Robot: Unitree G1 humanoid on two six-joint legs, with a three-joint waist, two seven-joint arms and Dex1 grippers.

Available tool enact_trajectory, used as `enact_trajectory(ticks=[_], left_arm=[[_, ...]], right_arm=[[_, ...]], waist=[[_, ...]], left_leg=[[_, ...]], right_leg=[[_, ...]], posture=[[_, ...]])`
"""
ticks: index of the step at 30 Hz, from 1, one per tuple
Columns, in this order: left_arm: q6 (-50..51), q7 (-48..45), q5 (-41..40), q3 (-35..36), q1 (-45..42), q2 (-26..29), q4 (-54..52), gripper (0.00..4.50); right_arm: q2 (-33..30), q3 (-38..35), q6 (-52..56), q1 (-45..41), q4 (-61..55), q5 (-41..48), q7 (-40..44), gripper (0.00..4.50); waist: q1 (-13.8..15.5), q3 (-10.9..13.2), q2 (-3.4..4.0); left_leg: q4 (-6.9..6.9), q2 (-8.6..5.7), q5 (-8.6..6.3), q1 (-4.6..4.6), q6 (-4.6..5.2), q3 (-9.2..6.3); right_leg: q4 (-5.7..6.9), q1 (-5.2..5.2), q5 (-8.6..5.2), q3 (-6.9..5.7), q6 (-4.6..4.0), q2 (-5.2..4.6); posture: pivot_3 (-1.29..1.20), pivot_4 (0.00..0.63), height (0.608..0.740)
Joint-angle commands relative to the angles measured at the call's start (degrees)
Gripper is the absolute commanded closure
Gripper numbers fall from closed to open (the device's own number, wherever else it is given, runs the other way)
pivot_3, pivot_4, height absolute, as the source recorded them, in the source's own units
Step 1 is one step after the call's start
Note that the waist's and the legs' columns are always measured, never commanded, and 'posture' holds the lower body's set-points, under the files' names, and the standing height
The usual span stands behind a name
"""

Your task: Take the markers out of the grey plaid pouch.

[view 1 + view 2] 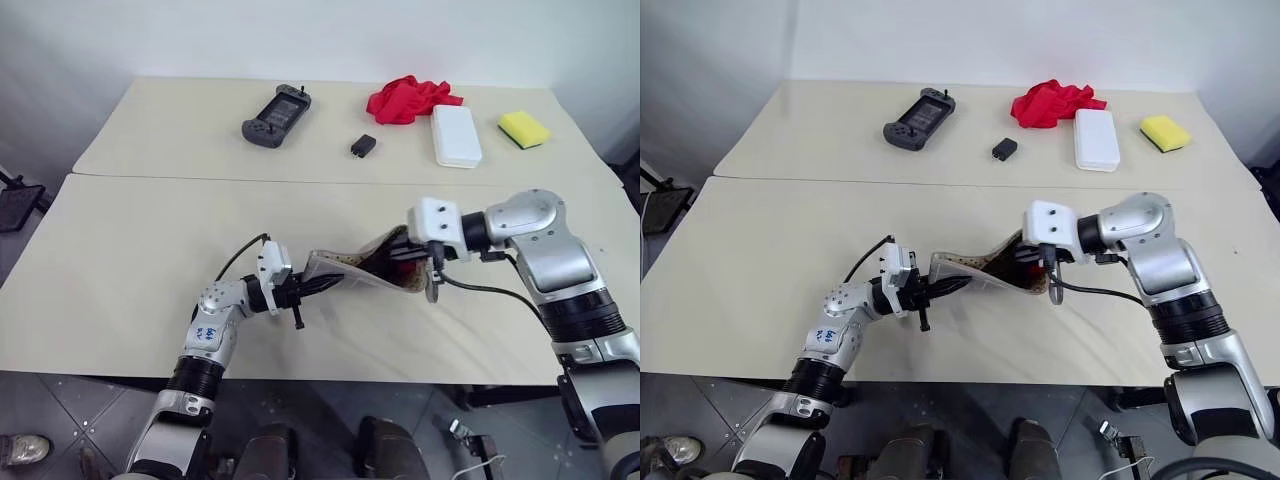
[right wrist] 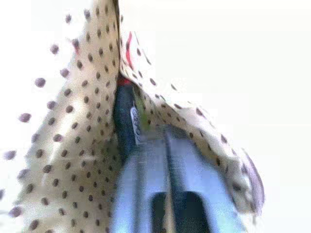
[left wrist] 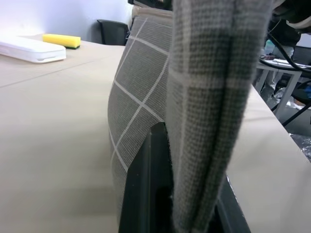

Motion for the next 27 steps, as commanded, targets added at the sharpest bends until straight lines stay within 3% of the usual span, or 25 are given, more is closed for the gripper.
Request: enact_trajectory(ticks=[1, 8, 11, 15, 20, 27], left_arm=[[-0.1, 0.0, -0.2, 0.0, 0.0, 0.1, -1.6, 4.50], [0.0, 0.3, -0.3, 0.0, 0.4, 0.1, -2.1, 4.50], [0.0, 0.2, -0.4, -0.1, 0.5, 0.2, -2.2, 4.50], [0.2, 0.2, -0.4, 0.0, 0.0, 0.1, -1.8, 4.50], [0.4, 0.1, -0.5, -0.1, -0.3, -0.2, -1.5, 4.50], [0.4, 0.2, -0.6, 0.0, -0.6, -0.8, -0.8, 4.50]], right_arm=[[-1.3, -1.7, -3.5, 0.1, 1.5, 0.5, 0.4, 4.49], [-3.3, 0.6, -6.5, 0.4, 0.3, -0.7, 3.0, 4.49], [-3.8, 2.1, 1.6, 0.0, -4.2, -0.9, 3.0, 4.49], [-3.7, 5.9, 4.8, 0.6, -12.8, -4.1, 1.5, 3.39], [-2.2, 9.8, 10.0, -1.1, -16.5, -8.0, -0.7, 1.70], [2.0, 16.6, 11.5, -3.8, -10.5, -17.9, -6.9, 1.70]], waist=[[0.0, 0.0, 0.00], [0.1, 0.0, 0.00], [0.0, 0.0, 0.00], [0.0, 0.0, 0.00], [0.1, 0.0, 0.00], [-0.1, 0.0, 0.00]], left_leg=[[0.00, 0.00, 0.00, 0.00, 0.01, 0.01], [-0.01, 0.00, 0.00, -0.01, 0.01, 0.00], [-0.01, 0.02, 0.00, 0.00, 0.01, -0.02], [-0.01, 0.06, -0.01, -0.01, 0.01, -0.14], [0.00, 0.05, -0.02, -0.01, 0.00, -0.26], [0.00, 0.01, -0.03, 0.00, 0.00, -0.29]], right_leg=[[0.00, 0.00, 0.00, 0.01, 0.00, -0.01], [-0.01, -0.02, 0.00, 0.00, 0.01, -0.01], [-0.01, -0.02, 0.00, 0.01, 0.01, -0.01], [-0.01, -0.05, 0.00, 0.03, 0.00, -0.01], [-0.01, -0.05, 0.00, 0.04, 0.01, -0.03], [0.00, -0.05, 0.00, 0.03, 0.01, -0.02]], posture=[[0.00, 0.150, 0.740], [0.00, 0.150, 0.740], [0.00, 0.150, 0.740], [0.00, 0.150, 0.740], [0.00, 0.150, 0.740], [0.00, 0.150, 0.740]])
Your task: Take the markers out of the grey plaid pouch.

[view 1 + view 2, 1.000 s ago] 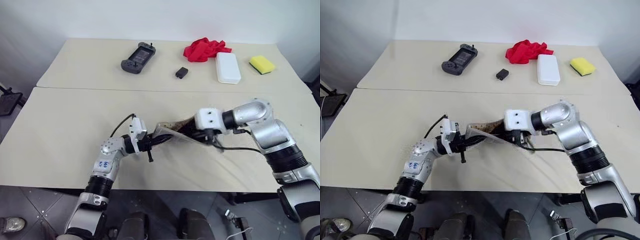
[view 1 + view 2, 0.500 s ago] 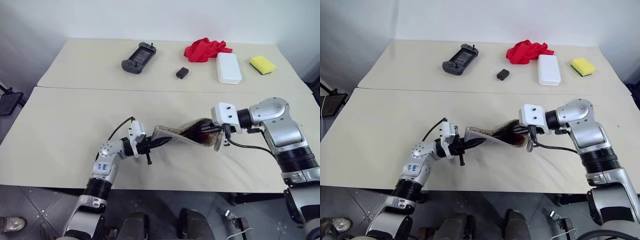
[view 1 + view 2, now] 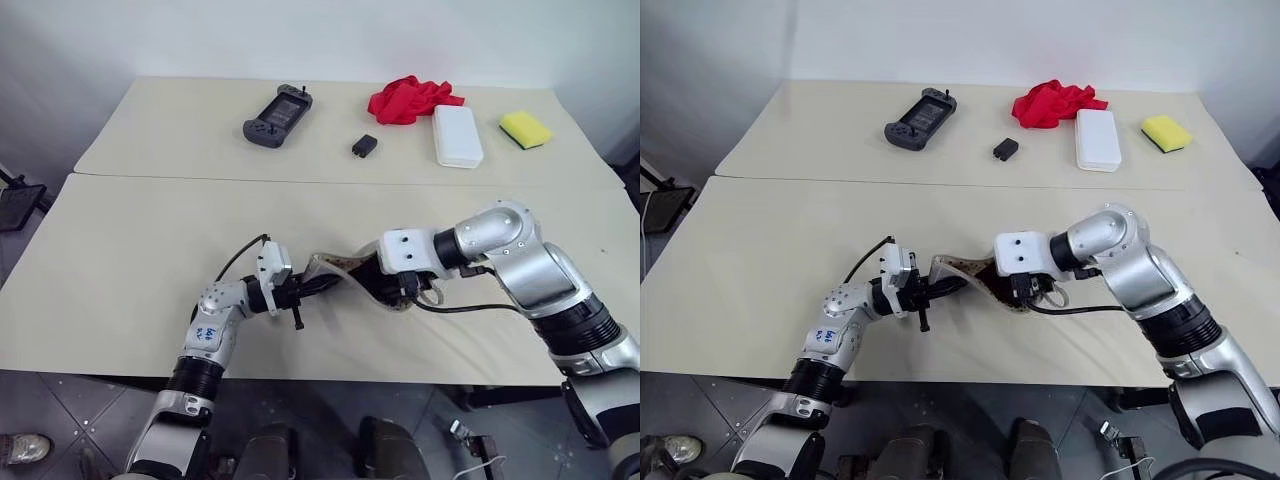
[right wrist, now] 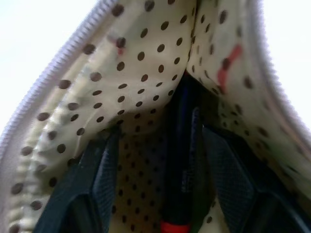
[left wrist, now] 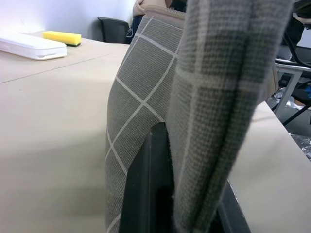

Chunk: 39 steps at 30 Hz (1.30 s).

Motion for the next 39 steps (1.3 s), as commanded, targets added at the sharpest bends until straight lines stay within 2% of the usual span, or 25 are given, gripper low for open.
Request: enact_trajectory(ticks=[1, 7, 14, 22, 27, 31, 33, 39], left_arm=[[-0.2, 0.1, -0.6, 0.0, -0.8, -0.7, -0.8, 4.50], [0.0, 0.2, -0.7, 0.1, -0.7, -0.7, -1.0, 4.50], [0.3, 0.3, -0.8, 0.6, -0.5, 0.1, -1.2, 4.50], [0.9, 0.5, -1.0, 0.6, 0.0, 0.3, -2.1, 4.50], [1.5, 0.4, -1.0, 0.4, 0.6, 0.7, -2.9, 4.50], [1.9, 0.7, -1.0, 0.3, 0.7, 0.4, -3.4, 4.50], [1.9, 0.9, -0.9, 0.2, 0.6, 0.2, -3.3, 4.50], [1.8, 1.1, -0.9, 0.5, 1.0, 0.3, -3.7, 4.50]], right_arm=[[3.1, 3.5, 0.8, -2.3, 4.2, -6.0, -4.3, 1.70], [2.1, 4.9, 0.2, -3.5, 6.6, -9.2, -3.0, 1.70], [-3.8, 3.7, -6.3, -3.8, 5.6, -11.1, -0.6, 3.93], [-4.8, -0.4, -9.3, -1.8, 5.6, -9.3, -4.0, 3.94], [-2.6, -5.2, -12.5, -1.6, 8.5, -6.7, -10.8, 3.94], [0.5, -7.4, -17.4, -0.6, 8.5, 2.3, -6.8, 3.94], [0.7, -7.8, -22.7, 1.1, 9.3, 7.3, -1.6, 3.94], [1.8, -11.8, -24.2, 1.2, 14.4, 12.1, 0.7, 3.94]], waist=[[-0.1, 0.0, 0.00], [0.0, 0.0, 0.00], [0.0, 0.0, 0.00], [0.0, 0.0, 0.00], [0.0, 0.0, -0.01], [0.0, 0.0, -0.01], [0.1, 0.0, -0.01], [0.0, 0.0, -0.01]], left_leg=[[0.00, -0.01, 0.00, 0.01, 0.00, 0.01], [0.00, -0.01, 0.00, 0.00, 0.00, 0.00], [0.00, -0.02, -0.01, 0.01, 0.02, 0.10], [-0.01, 0.01, -0.01, 0.00, 0.01, 0.13], [-0.01, 0.01, -0.01, 0.00, 0.01, 0.13], [-0.05, 0.00, -0.01, 0.00, 0.01, 0.14], [-0.05, 0.00, -0.01, -0.01, 0.01, 0.16], [-0.05, 0.02, -0.02, -0.01, 0.04, 0.26]], right_leg=[[0.00, 0.00, 0.00, 0.00, 0.00, 0.01], [-0.01, 0.01, 0.00, 0.00, 0.00, 0.00], [-0.03, 0.02, 0.00, 0.00, 0.01, 0.00], [-0.04, 0.01, 0.00, 0.01, 0.01, 0.00], [-0.04, 0.01, 0.00, 0.00, 0.01, 0.01], [-0.06, 0.01, 0.00, 0.00, 0.01, 0.01], [-0.08, 0.01, 0.00, -0.01, 0.01, 0.01], [-0.16, 0.08, 0.02, -0.06, 0.04, 0.01]], posture=[[0.00, 0.150, 0.740], [0.00, 0.150, 0.740], [0.00, 0.150, 0.740], [0.00, 0.150, 0.740], [0.00, 0.150, 0.740], [0.00, 0.150, 0.740], [0.00, 0.150, 0.740], [0.00, 0.150, 0.740]])
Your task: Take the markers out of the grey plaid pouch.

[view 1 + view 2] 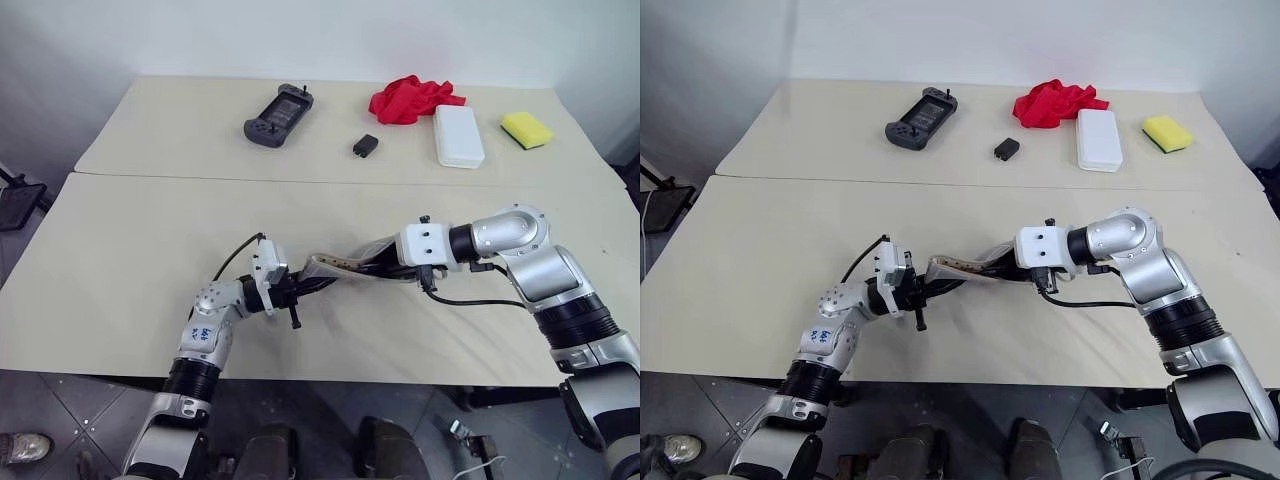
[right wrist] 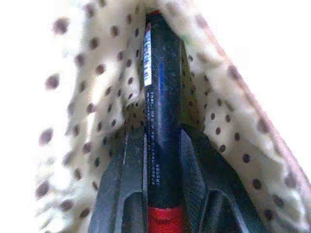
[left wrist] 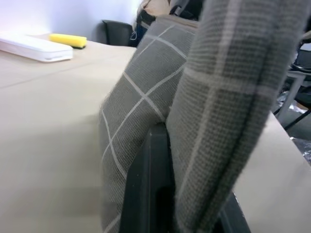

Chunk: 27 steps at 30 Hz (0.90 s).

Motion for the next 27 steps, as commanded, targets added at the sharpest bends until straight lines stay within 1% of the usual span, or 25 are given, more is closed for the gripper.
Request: enact_trajectory(ticks=[1, 4, 8, 12, 14, 17, 18, 20, 22, 23, 25, 26, 27], left_arm=[[0.1, 0.6, -0.1, -0.4, 0.1, -0.3, -1.5, 4.50], [0.3, 0.9, -0.3, -0.1, 0.4, -0.3, -2.0, 4.50], [1.0, 1.7, -1.0, 0.6, 0.2, -0.5, -2.3, 4.50], [1.1, 1.8, -1.0, 0.7, 0.2, -0.4, -2.5, 4.50], [1.2, 1.8, -1.0, 0.6, 0.5, -0.3, -2.8, 4.50], [1.5, 1.8, -1.2, 0.6, 0.9, -0.1, -3.3, 4.50], [1.7, 1.5, -1.2, 0.5, 0.9, 0.1, -3.4, 4.50], [2.1, 1.0, -1.4, 0.6, 0.9, 0.5, -3.6, 4.50], [2.7, 0.0, -1.6, 0.4, 1.0, 1.0, -4.0, 4.50], [3.1, -1.0, -2.0, 0.1, 1.1, 1.3, -4.5, 4.50], [4.2, -2.2, -2.6, -0.2, 1.2, 1.6, -5.3, 4.50], [4.6, -2.6, -3.0, -0.2, 1.2, 1.6, -5.8, 4.50], [5.2, -3.2, -3.4, -0.4, 1.3, 1.6, -6.4, 4.50]], right_arm=[[1.3, -3.3, -6.0, -1.5, 0.1, 5.5, 2.6, 3.94], [1.3, -3.9, -7.7, -1.3, 0.2, 8.3, 5.9, 3.94], [0.0, -4.4, -6.3, -0.4, -0.6, 9.8, 7.9, 3.94], [0.0, -6.2, -4.9, 0.1, -0.7, 11.6, 6.6, 3.94], [0.8, -9.1, -5.2, -0.3, 1.4, 14.3, 5.6, 3.94], [0.9, -11.4, -1.4, 0.0, 1.3, 17.3, 5.0, 3.94], [0.6, -12.9, 3.1, 0.6, -2.7, 21.7, 5.4, 3.94], [-0.1, -15.8, 14.7, 1.1, -10.9, 30.6, 3.7, 3.94], [-0.8, -17.9, 22.0, 0.7, -15.7, 35.5, 1.3, 3.94], [-2.3, -20.4, 26.7, -0.3, -16.1, 37.8, -1.4, 3.94], [-4.6, -23.9, 32.8, -1.2, -15.6, 40.0, -5.3, 3.94], [-7.1, -25.8, 35.3, -1.0, -12.6, 39.5, -6.7, 3.94], [-10.4, -27.0, 34.9, 0.7, -7.2, 36.3, -7.3, 3.94]], waist=[[0.0, 0.0, 0.00], [0.0, 0.0, 0.00], [0.2, 0.0, 0.00], [0.1, 0.0, 0.00], [0.1, 0.0, 0.00], [0.2, 0.0, 0.00], [0.1, 0.0, 0.00], [0.2, 0.0, 0.05], [0.2, 0.1, 0.13], [0.2, 0.1, 0.13], [0.3, 0.1, 0.14], [0.7, 0.1, 0.13], [1.1, 0.1, 0.13]], left_leg=[[0.00, 0.00, 0.00, 0.01, 0.00, -0.01], [-0.03, -0.01, 0.00, 0.02, 0.00, -0.03], [-0.02, 0.01, 0.00, 0.01, 0.00, -0.03], [-0.01, 0.03, 0.00, 0.01, 0.00, -0.09], [-0.01, 0.03, 0.00, 0.01, 0.00, -0.10], [-0.01, 0.04, 0.00, 0.01, 0.00, -0.11], [-0.01, 0.04, 0.00, 0.01, 0.00, -0.12], [-0.03, 0.13, 0.00, 0.01, 0.00, -0.18], [-0.03, 0.17, 0.00, 0.00, 0.00, -0.32], [-0.03, 0.17, 0.00, -0.01, 0.00, -0.33], [-0.02, 0.16, -0.01, 0.00, 0.00, -0.33], [-0.02, 0.15, -0.02, 0.00, 0.03, -0.34], [0.01, 0.12, -0.05, -0.02, 0.05, -0.37]], right_leg=[[0.01, 0.00, 0.00, -0.01, 0.00, 0.02], [-0.02, 0.00, 0.00, 0.01, 0.00, 0.01], [-0.01, 0.01, 0.00, 0.00, 0.00, 0.00], [-0.01, 0.01, 0.00, 0.02, 0.00, -0.01], [0.00, 0.00, 0.00, 0.02, 0.00, -0.01], [-0.01, 0.01, 0.00, 0.02, 0.01, -0.01], [-0.01, 0.01, 0.00, 0.02, 0.01, -0.01], [-0.01, -0.01, 0.00, 0.01, 0.00, -0.01], [-0.01, -0.04, 0.00, 0.02, 0.00, -0.02], [0.00, -0.05, 0.01, 0.03, 0.00, -0.03], [-0.01, -0.04, 0.01, 0.03, 0.00, -0.04], [-0.01, -0.03, 0.01, 0.03, 0.00, -0.07], [-0.02, -0.03, 0.01, 0.02, -0.01, -0.10]], posture=[[0.00, 0.150, 0.740], [0.00, 0.150, 0.740], [0.00, 0.150, 0.740], [0.00, 0.150, 0.740], [0.00, 0.150, 0.740], [0.00, 0.150, 0.740], [0.00, 0.150, 0.740], [0.00, 0.150, 0.740], [0.00, 0.150, 0.740], [0.00, 0.150, 0.740], [0.00, 0.150, 0.740], [0.00, 0.150, 0.740], [0.00, 0.150, 0.740]])
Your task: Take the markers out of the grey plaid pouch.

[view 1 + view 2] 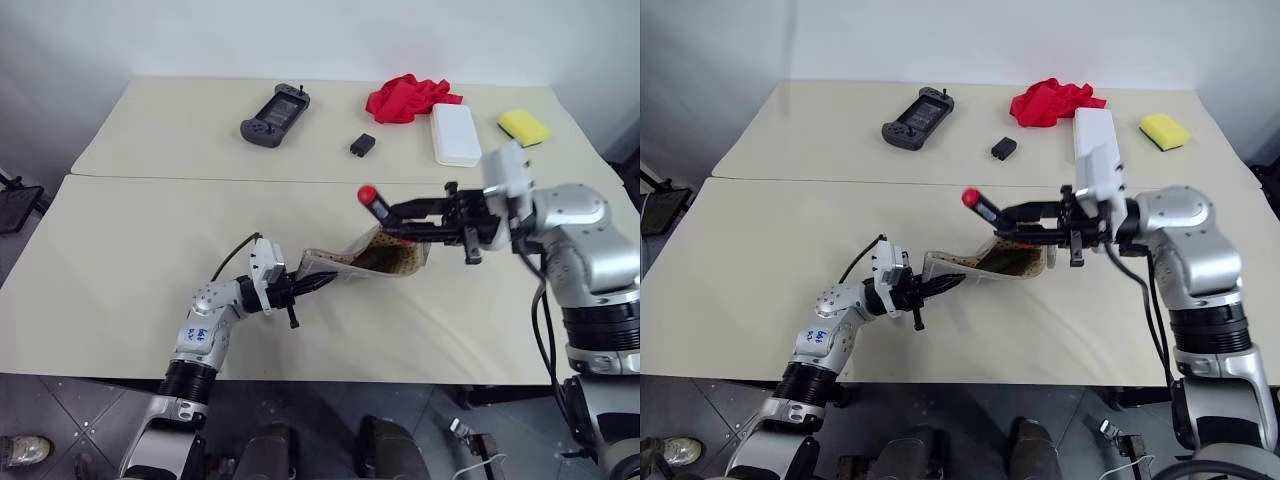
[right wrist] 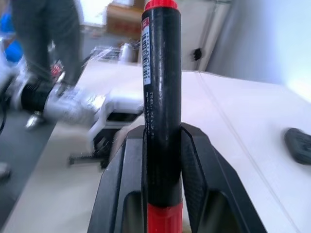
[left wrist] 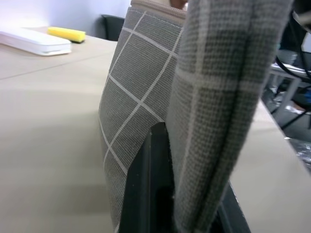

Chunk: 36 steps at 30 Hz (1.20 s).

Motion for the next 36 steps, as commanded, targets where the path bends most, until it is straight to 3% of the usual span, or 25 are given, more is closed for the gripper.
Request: enact_trajectory(ticks=[1, 5, 8, 13, 19, 25, 31, 36], left_arm=[[1.6, -2.0, -2.4, -0.5, 0.5, 0.2, -3.7, 4.50], [2.7, -3.5, -2.8, -1.6, 0.7, -0.5, -4.1, 4.50], [1.3, -4.1, -2.6, -1.7, 0.1, -1.7, -2.8, 4.50], [0.3, -5.6, -1.6, -3.1, -2.4, -3.2, 1.1, 4.50], [0.2, -5.9, -1.1, -3.8, -4.8, -4.3, 4.4, 4.50], [-1.8, -5.3, -0.6, -3.0, -5.0, -4.2, 5.8, 4.50], [-5.3, -4.5, 0.3, -2.2, -5.2, -3.9, 7.8, 4.50], [-8.3, -3.2, 1.1, -1.9, -5.1, -5.0, 9.6, 4.50]], right_arm=[[-8.5, -6.4, 3.6, 2.8, 11.0, -4.0, -3.8, 3.94], [-14.7, -4.6, -4.4, 9.5, 30.2, -15.9, -8.8, 3.94], [-14.5, -2.2, -12.2, 12.0, 38.5, -22.8, -12.1, 3.94], [-12.0, -1.4, -12.5, 12.4, 45.2, -27.1, -18.0, 3.94], [-11.2, -1.4, -14.1, 13.1, 46.0, -28.2, -16.0, 1.98], [-14.4, -9.6, -21.9, 12.4, 38.6, -19.9, -3.9, 0.02], [-17.5, -10.7, -5.7, 8.0, 15.3, -7.3, 4.8, 0.02], [-14.9, -2.8, -3.1, 7.7, -1.2, -5.6, 7.7, 1.32]], waist=[[0.9, 0.0, -0.01], [1.6, 0.0, -0.05], [0.7, 0.0, 0.18], [-0.7, 0.0, 0.39], [-0.7, 0.0, 0.38], [-0.6, 0.0, 0.40], [-0.5, 0.1, 0.55], [-0.2, 0.1, 0.38]], left_leg=[[0.01, -0.01, -0.03, 0.00, 0.03, 0.00], [0.06, -0.19, -0.20, -0.03, 0.29, 0.34], [0.01, -0.23, -0.23, -0.06, 0.33, 0.62], [-0.08, -0.19, -0.14, 0.05, 0.17, 1.03], [-0.02, -0.07, -0.12, 0.12, 0.15, 0.97], [0.00, -0.06, -0.13, 0.08, 0.16, 0.93], [0.02, 0.04, -0.13, 0.10, 0.15, 0.43], [0.09, 0.01, -0.18, 0.08, 0.20, 0.35]], right_leg=[[-0.01, 0.02, 0.00, 0.00, 0.00, -0.01], [-0.15, 0.11, 0.05, 0.03, 0.10, -0.13], [-0.19, -0.01, 0.10, 0.09, 0.20, -0.15], [-0.17, -0.02, 0.10, 0.07, 0.19, 0.01], [-0.16, 0.06, 0.10, 0.13, 0.19, 0.00], [-0.17, 0.06, 0.11, 0.13, 0.20, 0.00], [-0.14, 0.02, 0.11, 0.14, 0.19, 0.00], [-0.17, 0.06, 0.12, 0.12, 0.18, -0.06]], posture=[[0.00, 0.150, 0.740], [0.00, 0.150, 0.740], [0.00, 0.150, 0.740], [0.00, 0.150, 0.740], [0.00, 0.150, 0.740], [0.00, 0.150, 0.740], [0.00, 0.150, 0.740], [0.00, 0.150, 0.740]])
